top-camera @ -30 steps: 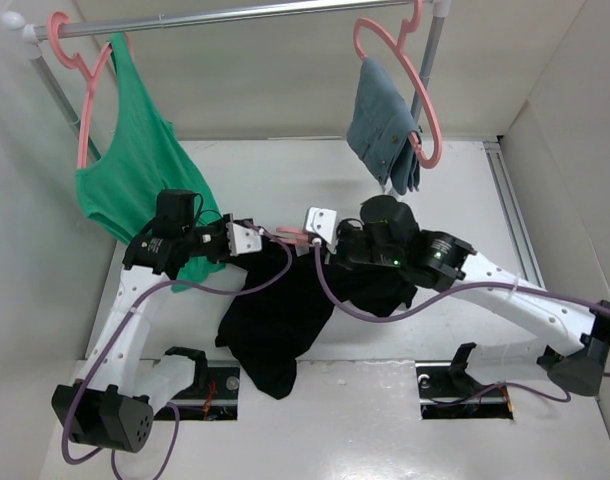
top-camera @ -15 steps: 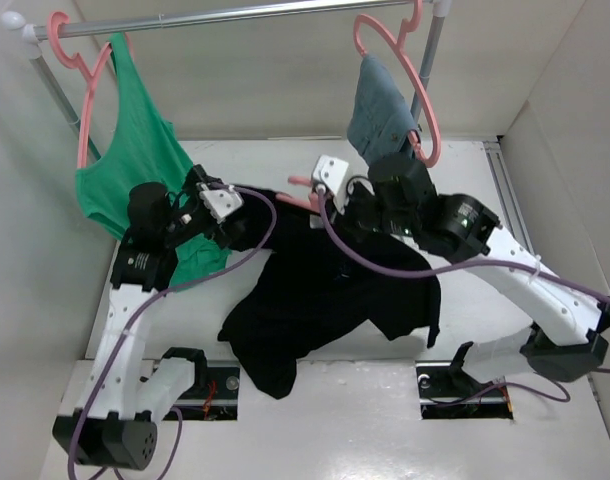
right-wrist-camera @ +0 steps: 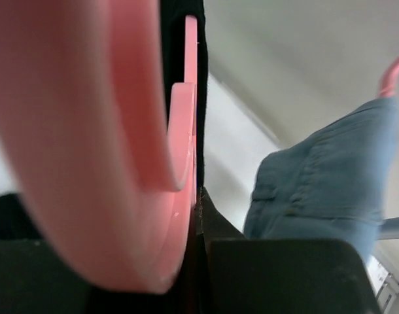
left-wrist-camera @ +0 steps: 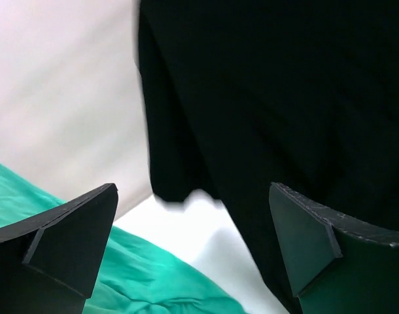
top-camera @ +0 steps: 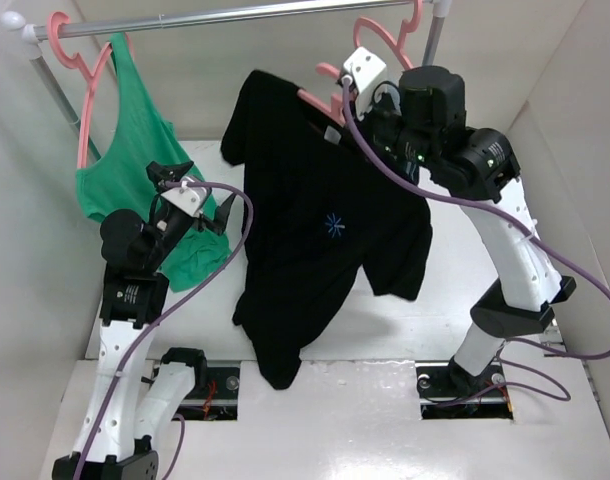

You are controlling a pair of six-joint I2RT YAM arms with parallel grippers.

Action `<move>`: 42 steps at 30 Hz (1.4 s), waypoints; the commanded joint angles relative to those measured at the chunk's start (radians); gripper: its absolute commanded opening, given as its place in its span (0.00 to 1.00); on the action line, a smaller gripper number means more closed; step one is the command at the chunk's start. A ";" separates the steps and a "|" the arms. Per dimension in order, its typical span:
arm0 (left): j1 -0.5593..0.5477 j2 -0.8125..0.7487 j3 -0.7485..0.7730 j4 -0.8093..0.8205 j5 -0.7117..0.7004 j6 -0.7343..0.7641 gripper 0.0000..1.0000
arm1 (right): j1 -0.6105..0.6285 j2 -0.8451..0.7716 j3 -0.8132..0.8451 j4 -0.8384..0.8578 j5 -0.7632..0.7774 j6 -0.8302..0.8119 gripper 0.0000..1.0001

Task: Place the t-shirt on the hanger
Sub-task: Hang the hanger with tshirt onto the clothesline

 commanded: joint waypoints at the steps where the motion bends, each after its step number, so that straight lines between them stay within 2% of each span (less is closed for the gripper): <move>1: 0.002 -0.006 0.013 -0.011 0.044 -0.042 1.00 | -0.024 0.002 0.132 0.131 0.045 0.014 0.00; 5: 0.002 -0.015 -0.006 -0.020 0.088 -0.042 1.00 | -0.033 -0.020 0.088 0.326 0.103 0.024 0.00; 9: 0.002 -0.015 -0.006 -0.020 0.076 -0.042 1.00 | -0.053 -0.020 0.068 0.496 0.151 0.024 0.00; 15: 0.002 -0.015 -0.015 -0.041 0.067 -0.042 1.00 | -0.072 0.059 0.037 0.638 0.215 0.034 0.00; 23: 0.002 -0.037 -0.034 -0.071 0.036 -0.013 1.00 | -0.130 0.146 0.046 0.799 0.246 0.146 0.00; 36: 0.002 -0.046 -0.052 -0.089 0.027 -0.003 1.00 | -0.148 0.278 0.105 0.794 0.251 0.198 0.00; 42: 0.002 -0.055 -0.052 -0.098 0.027 -0.003 1.00 | -0.148 0.263 0.013 0.770 0.251 0.208 0.00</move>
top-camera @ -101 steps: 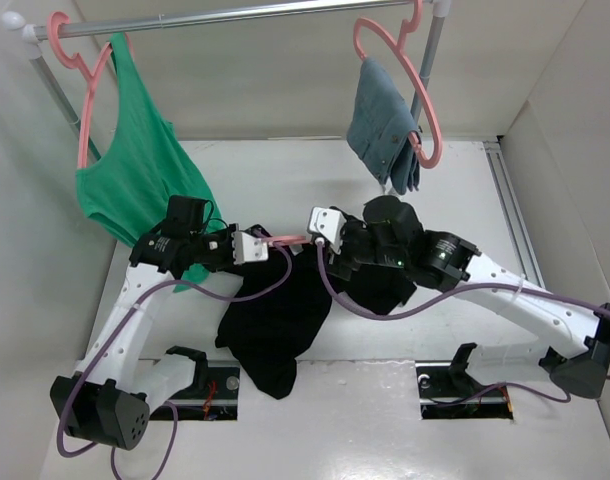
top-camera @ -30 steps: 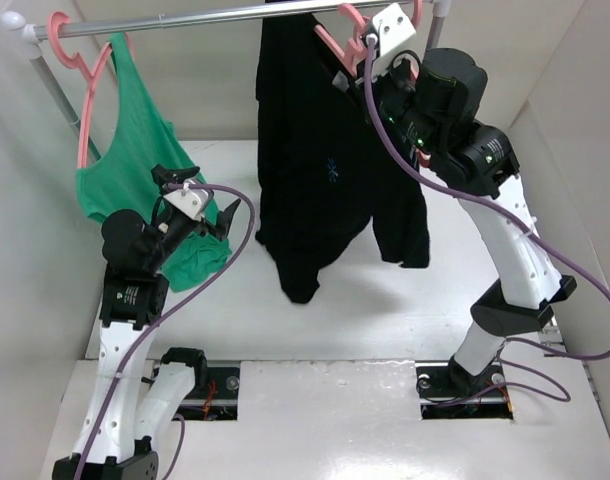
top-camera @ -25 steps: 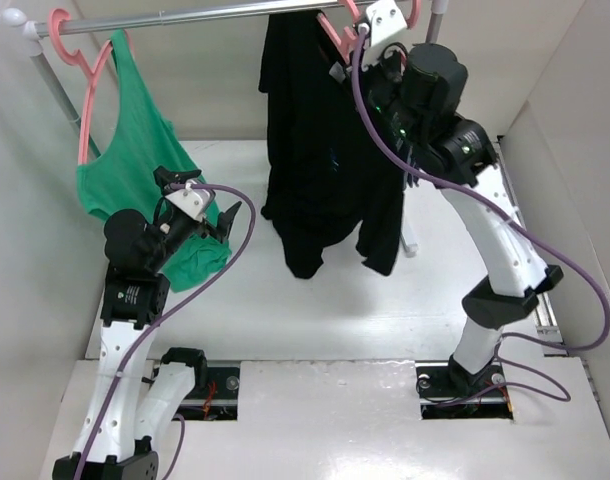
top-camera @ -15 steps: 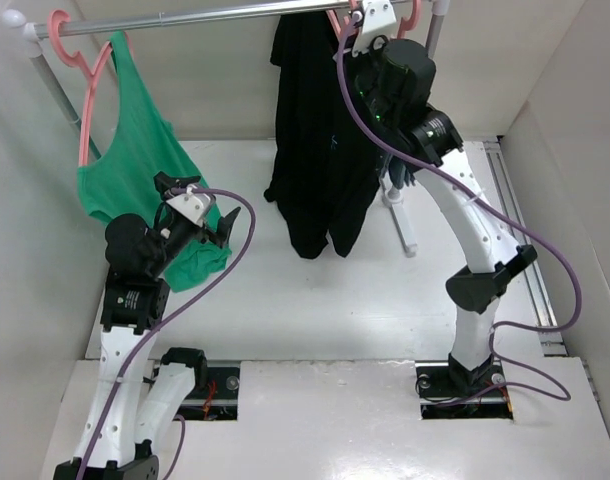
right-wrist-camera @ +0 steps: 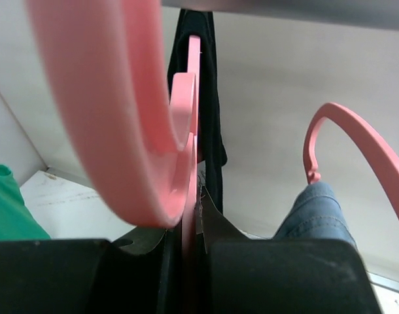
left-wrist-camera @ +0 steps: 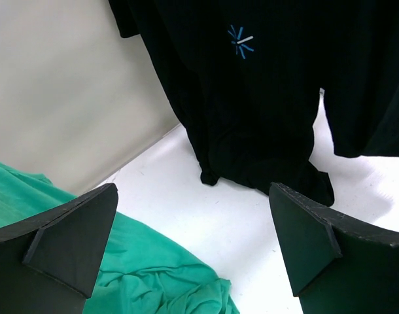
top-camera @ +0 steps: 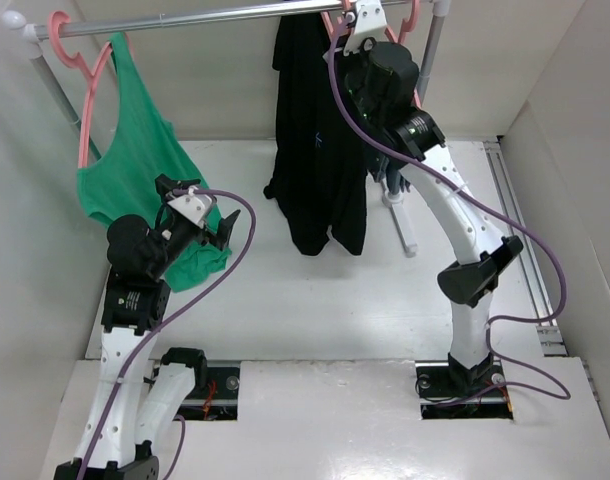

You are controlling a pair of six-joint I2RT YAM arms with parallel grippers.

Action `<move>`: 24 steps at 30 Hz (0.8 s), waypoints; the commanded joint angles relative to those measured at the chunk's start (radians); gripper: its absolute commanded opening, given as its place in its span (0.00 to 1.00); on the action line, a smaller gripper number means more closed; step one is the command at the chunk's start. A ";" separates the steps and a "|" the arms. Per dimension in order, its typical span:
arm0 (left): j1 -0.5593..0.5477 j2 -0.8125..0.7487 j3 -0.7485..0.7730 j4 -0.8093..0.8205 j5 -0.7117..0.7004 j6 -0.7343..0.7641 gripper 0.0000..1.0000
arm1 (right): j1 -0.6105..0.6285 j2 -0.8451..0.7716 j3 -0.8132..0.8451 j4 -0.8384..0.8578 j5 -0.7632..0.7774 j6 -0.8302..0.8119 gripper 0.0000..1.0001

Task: Place the t-shirt on the hanger
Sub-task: Hang the hanger with tshirt onto the clothesline

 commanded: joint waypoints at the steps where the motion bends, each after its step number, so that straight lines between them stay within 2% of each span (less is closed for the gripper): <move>1: 0.002 -0.018 -0.004 0.026 -0.003 0.003 1.00 | -0.005 -0.032 -0.032 0.074 0.005 0.020 0.00; 5: 0.002 -0.018 -0.013 0.026 -0.003 0.003 1.00 | -0.005 -0.051 -0.043 0.048 0.005 0.020 0.00; 6: 0.002 -0.018 -0.013 0.026 -0.003 0.003 1.00 | -0.005 -0.079 -0.074 0.048 -0.005 0.020 0.05; 7: 0.002 -0.018 -0.013 0.026 -0.003 0.003 1.00 | -0.005 -0.096 -0.097 0.048 -0.005 0.020 0.15; 8: 0.002 -0.018 -0.013 0.026 -0.003 0.003 1.00 | 0.005 -0.118 -0.126 0.048 -0.005 0.011 0.37; 12: 0.002 -0.027 -0.035 0.017 -0.003 0.003 1.00 | 0.046 -0.248 -0.297 0.094 0.020 -0.052 0.61; 15: 0.002 -0.027 -0.047 0.017 0.019 -0.007 1.00 | 0.087 -0.345 -0.403 0.114 0.085 -0.106 0.70; 24: 0.002 -0.027 -0.087 0.017 0.037 -0.046 1.00 | 0.215 -0.524 -0.540 0.123 0.218 -0.290 0.80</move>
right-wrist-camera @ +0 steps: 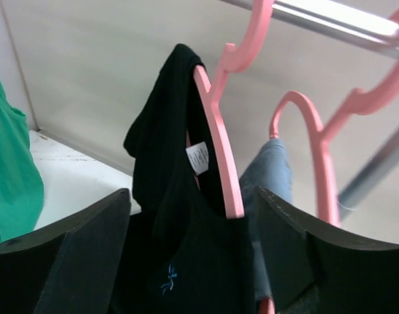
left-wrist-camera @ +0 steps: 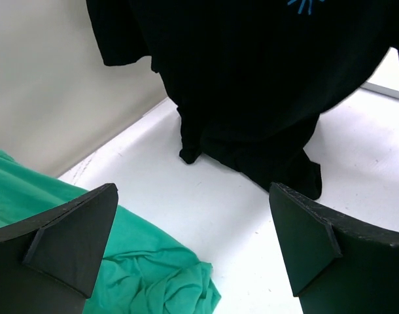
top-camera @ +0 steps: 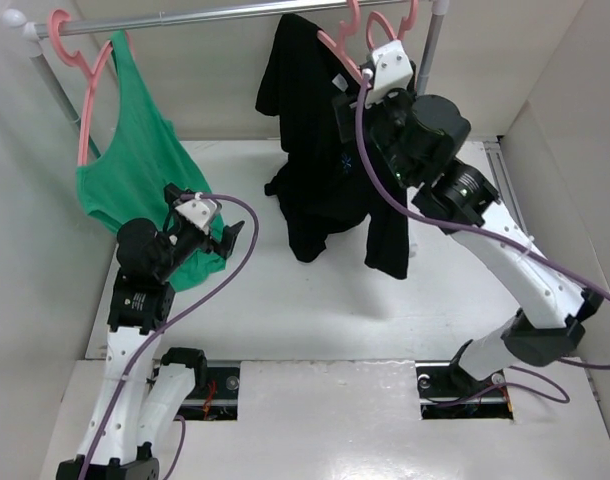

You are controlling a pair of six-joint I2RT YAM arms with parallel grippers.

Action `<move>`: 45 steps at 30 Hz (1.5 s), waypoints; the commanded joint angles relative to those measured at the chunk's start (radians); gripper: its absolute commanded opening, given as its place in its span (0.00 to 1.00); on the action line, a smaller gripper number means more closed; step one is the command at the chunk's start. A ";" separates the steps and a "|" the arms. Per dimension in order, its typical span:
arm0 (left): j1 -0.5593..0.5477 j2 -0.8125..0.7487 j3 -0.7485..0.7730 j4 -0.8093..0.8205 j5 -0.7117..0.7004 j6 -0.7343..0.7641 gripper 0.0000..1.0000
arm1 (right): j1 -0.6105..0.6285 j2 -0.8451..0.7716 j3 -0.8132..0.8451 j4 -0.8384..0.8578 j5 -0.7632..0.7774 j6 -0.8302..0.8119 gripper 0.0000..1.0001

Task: Place the t-shirt on the hanger
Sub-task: Hang the hanger with tshirt onto the clothesline

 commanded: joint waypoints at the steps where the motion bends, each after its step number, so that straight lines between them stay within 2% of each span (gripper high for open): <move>1: 0.002 -0.013 -0.032 0.033 0.010 -0.046 1.00 | 0.042 -0.072 -0.041 0.051 0.082 -0.103 0.80; 4: 0.002 -0.024 -0.096 0.033 -0.029 -0.105 1.00 | 0.072 -0.138 -0.130 0.039 0.040 -0.142 0.89; 6: 0.002 -0.055 -0.174 0.042 -0.057 -0.137 1.00 | 0.084 -0.179 -0.206 0.028 -0.052 -0.143 0.95; 7: 0.002 -0.065 -0.203 0.042 -0.075 -0.152 1.00 | 0.084 -0.226 -0.311 0.028 -0.084 -0.143 0.95; 8: 0.002 -0.076 -0.231 0.051 -0.112 -0.177 1.00 | 0.084 -0.251 -0.370 0.042 -0.140 -0.143 1.00; 10: 0.002 -0.119 -0.318 0.063 -0.145 -0.189 1.00 | 0.093 -0.314 -0.531 0.060 -0.168 -0.132 1.00; 13: 0.002 -0.197 -0.409 0.143 -0.221 -0.198 1.00 | 0.102 -0.352 -0.697 0.048 -0.196 -0.031 1.00; 19: 0.002 -0.196 -0.438 0.212 -0.247 -0.188 1.00 | 0.111 -0.366 -0.933 0.039 -0.242 0.161 1.00; 26: 0.002 -0.058 -0.408 0.180 -0.312 -0.175 1.00 | 0.111 -0.337 -1.179 0.107 -0.098 0.333 1.00; 30: 0.031 -0.093 -0.431 0.192 -0.312 -0.165 1.00 | 0.073 -0.346 -1.303 0.130 -0.024 0.458 1.00; 37: 0.031 -0.093 -0.431 0.201 -0.312 -0.165 1.00 | -0.066 -0.504 -1.449 0.101 0.011 0.643 1.00; 41: 0.040 -0.084 -0.440 0.201 -0.303 -0.165 1.00 | -0.108 -0.654 -1.483 0.049 0.071 0.713 1.00; 45: 0.040 -0.084 -0.440 0.211 -0.303 -0.165 1.00 | -0.129 -0.707 -1.503 -0.005 0.121 0.764 1.00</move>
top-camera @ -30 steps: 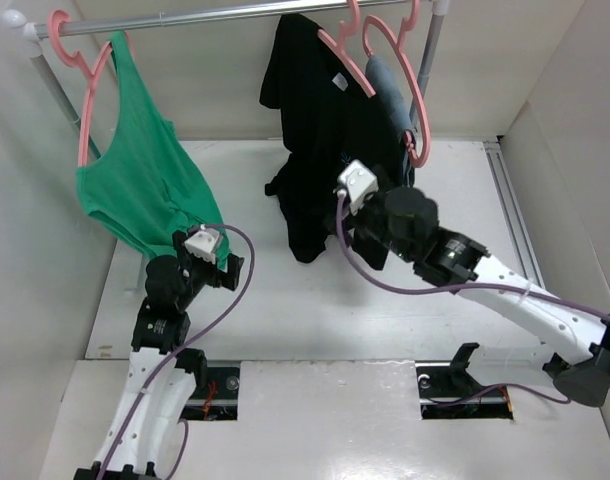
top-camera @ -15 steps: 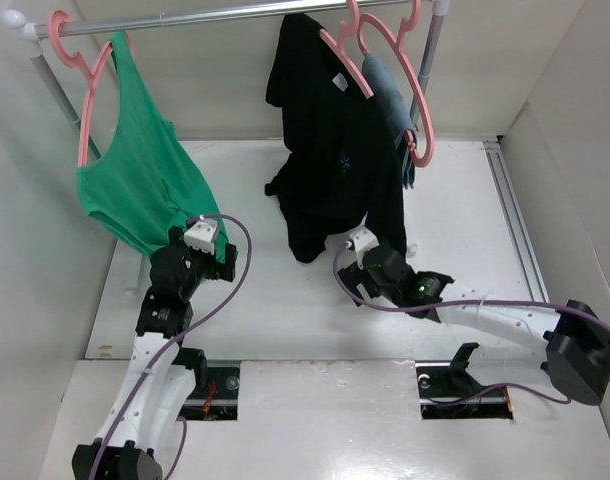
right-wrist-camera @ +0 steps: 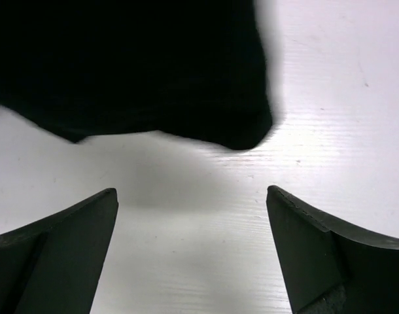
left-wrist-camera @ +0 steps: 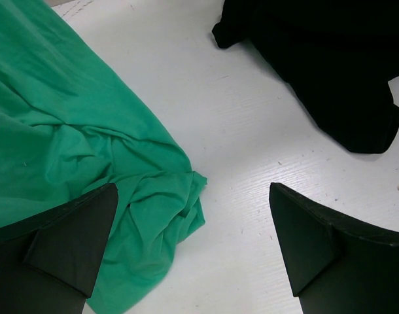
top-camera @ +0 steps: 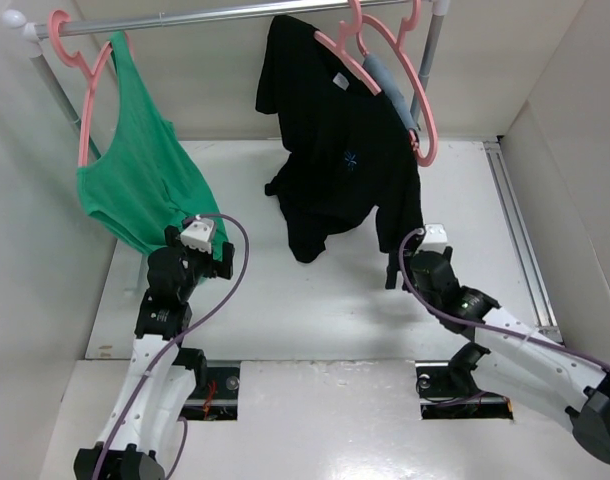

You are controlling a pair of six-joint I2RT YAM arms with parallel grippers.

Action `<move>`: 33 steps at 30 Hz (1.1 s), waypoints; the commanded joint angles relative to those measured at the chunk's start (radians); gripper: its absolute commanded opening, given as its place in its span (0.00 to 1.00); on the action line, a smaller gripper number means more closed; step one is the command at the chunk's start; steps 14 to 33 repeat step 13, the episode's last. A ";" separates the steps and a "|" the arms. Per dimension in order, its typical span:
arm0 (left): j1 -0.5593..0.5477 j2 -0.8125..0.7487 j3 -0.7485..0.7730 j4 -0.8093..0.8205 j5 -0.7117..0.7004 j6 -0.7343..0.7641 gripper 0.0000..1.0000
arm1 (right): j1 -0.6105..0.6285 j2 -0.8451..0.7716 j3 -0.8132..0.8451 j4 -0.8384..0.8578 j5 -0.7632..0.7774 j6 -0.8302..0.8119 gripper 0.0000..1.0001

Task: Place the t-shirt on the hanger
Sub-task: Hang the hanger with tshirt onto the clothesline

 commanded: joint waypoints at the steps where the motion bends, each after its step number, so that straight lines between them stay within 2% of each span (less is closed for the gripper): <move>1: 0.007 -0.004 -0.003 0.051 0.001 0.001 1.00 | -0.027 -0.022 -0.015 -0.041 0.081 0.079 1.00; 13: 0.007 -0.004 -0.003 0.051 0.001 0.011 1.00 | -0.054 0.075 0.080 -0.110 0.081 0.134 1.00; 33: 0.007 -0.004 -0.003 0.051 0.001 0.011 1.00 | -0.054 0.075 0.080 -0.110 0.081 0.134 1.00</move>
